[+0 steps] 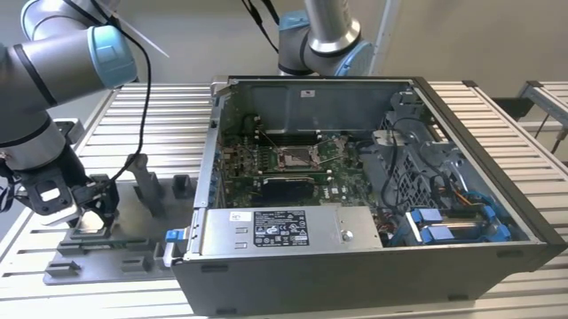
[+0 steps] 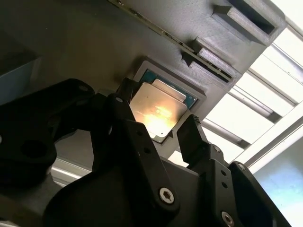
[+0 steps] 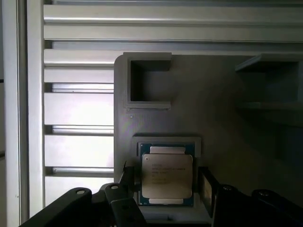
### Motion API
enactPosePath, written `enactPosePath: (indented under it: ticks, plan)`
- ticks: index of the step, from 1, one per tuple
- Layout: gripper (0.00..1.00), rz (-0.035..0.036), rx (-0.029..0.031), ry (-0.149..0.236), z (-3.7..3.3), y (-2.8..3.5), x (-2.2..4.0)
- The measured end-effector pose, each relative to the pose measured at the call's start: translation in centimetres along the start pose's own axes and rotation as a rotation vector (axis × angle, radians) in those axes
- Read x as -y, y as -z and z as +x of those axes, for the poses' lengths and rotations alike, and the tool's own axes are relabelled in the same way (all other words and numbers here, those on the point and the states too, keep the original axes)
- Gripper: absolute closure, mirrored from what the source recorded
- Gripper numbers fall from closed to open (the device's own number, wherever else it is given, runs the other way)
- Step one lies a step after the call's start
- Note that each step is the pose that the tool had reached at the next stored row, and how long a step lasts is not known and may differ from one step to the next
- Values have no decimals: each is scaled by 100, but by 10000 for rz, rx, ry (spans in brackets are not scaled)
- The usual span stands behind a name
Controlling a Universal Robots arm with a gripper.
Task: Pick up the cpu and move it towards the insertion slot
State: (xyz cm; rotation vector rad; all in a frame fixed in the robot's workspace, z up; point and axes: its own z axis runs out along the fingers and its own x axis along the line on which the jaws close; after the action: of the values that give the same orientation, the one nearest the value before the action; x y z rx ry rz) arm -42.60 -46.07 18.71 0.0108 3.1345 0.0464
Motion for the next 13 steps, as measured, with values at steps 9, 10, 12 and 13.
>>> enactPosePath:
  ticks: [9, 10, 12, 13]
  plan:
    - [0, 1, -1, -7, 0, -2, -9]
    - [0, 1, -1, -6, 0, -2, -9]
    - [0, 1, -1, -6, 0, -2, -9]
    - [0, 1, -1, -6, 0, -2, -9]
